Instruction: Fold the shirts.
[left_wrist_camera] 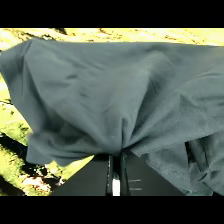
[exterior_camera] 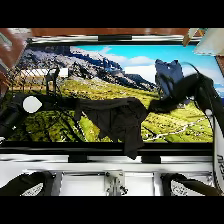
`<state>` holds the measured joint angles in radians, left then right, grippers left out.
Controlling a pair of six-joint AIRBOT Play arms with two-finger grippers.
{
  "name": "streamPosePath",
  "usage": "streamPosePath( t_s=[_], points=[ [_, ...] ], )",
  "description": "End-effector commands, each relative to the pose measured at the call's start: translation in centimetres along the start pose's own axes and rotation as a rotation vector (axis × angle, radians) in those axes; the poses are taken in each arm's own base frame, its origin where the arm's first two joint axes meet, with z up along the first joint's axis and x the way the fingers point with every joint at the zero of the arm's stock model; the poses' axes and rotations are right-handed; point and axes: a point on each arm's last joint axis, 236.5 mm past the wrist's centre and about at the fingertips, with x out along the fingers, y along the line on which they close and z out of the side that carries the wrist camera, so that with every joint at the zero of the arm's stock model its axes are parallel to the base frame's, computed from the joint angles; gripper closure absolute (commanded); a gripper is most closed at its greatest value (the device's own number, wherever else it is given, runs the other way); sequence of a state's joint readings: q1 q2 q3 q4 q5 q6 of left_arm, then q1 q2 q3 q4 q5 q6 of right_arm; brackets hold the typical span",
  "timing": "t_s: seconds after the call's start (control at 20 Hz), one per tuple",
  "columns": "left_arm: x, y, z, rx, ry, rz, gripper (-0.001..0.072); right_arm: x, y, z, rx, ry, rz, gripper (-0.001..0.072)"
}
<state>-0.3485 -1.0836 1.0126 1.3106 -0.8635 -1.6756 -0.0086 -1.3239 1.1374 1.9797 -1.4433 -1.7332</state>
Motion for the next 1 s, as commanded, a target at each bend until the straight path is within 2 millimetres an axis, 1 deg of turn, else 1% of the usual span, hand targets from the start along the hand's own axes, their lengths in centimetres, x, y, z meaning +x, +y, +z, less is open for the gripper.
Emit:
streamPosePath(
  t_s=[0.0,0.05,0.1,0.15,0.2,0.35,0.5,0.55,0.65,0.7,0.8,0.85,0.9,0.95],
  points=[
    [-1.0,-0.3,0.2,0.052,0.017,-0.003,0.0664,3.9,-0.4,-8.8,0.191,0.172,0.156,0.0114],
    [-0.9,-0.3,0.1,0.051,0.019,-0.003,0.0665,5.6,0.9,-10.5,0.232,0.197,0.224,0.0076],
    [-0.9,-0.3,0.1,0.051,0.020,-0.003,0.0665,7.2,1.8,-12.0,0.254,0.224,0.265,0.0076],
    [-0.9,-0.3,0.1,0.051,0.019,-0.003,0.0665,8.6,2.1,-12.9,0.261,0.241,0.264,0.0076],
    [-0.9,-0.3,0.1,0.051,0.020,-0.003,0.0664,9.8,2.2,-13.2,0.272,0.232,0.238,0.0076],
    [-0.9,-0.3,0.1,0.050,0.020,-0.003,0.0664,12.2,3.8,-12.0,0.272,0.167,0.201,0.0076],
    [-0.9,-0.3,0.1,0.050,0.020,-0.003,0.0664,14.3,4.7,-12.6,0.270,0.212,0.186,0.0076],
    [-0.9,-0.3,0.1,0.051,0.020,-0.003,0.0665,14.7,5.1,-12.2,0.278,0.199,0.197,0.0076],
    [-0.9,-0.3,0.1,0.051,0.019,-0.003,0.0665,15.1,6.2,-10.5,0.300,0.128,0.227,0.0076],
    [-0.9,-0.3,0.1,0.051,0.019,-0.003,0.0665,15.1,6.7,-9.7,0.320,0.096,0.245,0.0108],
    [-1.1,-0.2,0.5,0.050,0.012,-0.002,0.0665,14.6,7.8,-8.7,0.348,0.076,0.294,0.0612],
    [-1.7,-0.1,1.1,0.051,0.003,0.000,0.0665,13.8,8.6,-8.3,0.279,0.077,0.314,0.0635],
    [-2.6,0.0,2.0,0.062,-0.014,0.002,0.0665,12.5,9.8,-8.0,0.180,0.075,0.342,0.0635],
    [-4.1,0.1,3.6,0.081,-0.048,0.005,0.0665,10.2,11.1,-7.3,0.079,0.061,0.362,0.0636]
  ],
)
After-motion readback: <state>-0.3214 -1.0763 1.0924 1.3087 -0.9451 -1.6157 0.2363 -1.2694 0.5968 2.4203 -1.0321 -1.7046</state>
